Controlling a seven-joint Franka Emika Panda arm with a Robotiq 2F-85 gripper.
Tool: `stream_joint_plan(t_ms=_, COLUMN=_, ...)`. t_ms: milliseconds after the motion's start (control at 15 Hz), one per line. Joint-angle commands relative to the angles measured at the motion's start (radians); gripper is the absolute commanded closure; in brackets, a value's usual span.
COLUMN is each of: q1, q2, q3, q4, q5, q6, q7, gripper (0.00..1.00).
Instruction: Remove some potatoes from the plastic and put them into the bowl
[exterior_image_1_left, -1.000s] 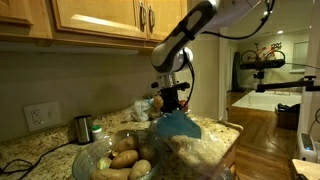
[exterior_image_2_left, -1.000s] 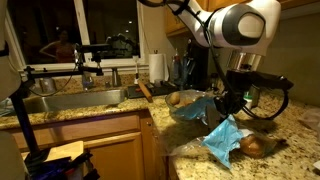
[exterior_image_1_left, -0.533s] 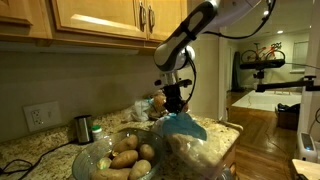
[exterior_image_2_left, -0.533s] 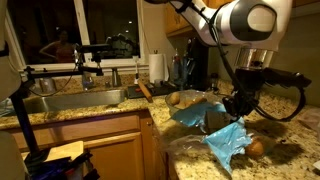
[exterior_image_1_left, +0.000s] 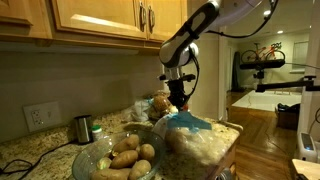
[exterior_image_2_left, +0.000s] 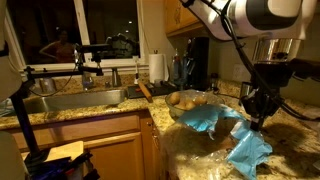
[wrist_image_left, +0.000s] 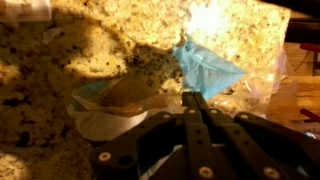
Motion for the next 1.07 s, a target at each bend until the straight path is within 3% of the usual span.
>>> stream_joint_plan(t_ms=0, q1=-0.013, q2=0.003, q3=-0.006, q4=0.015, q5=-0.025, q6=0.029, q7=0.031, gripper=0.96)
stream_joint_plan(t_ms=600, q1=-0.012, q2=-0.020, q3=-0.016, q4=0.009, q5=-0.020, q6=0.023, q7=0.095, gripper=0.97)
stream_joint_plan(t_ms=733, q1=-0.009, q2=-0.028, q3=-0.016, q4=0.003, q5=-0.019, q6=0.019, q7=0.127, gripper=0.70)
stream_joint_plan(t_ms=1000, q1=-0.005, q2=-0.042, q3=-0.007, q4=-0.003, q5=-0.006, q6=0.005, q7=0.185, gripper=0.47)
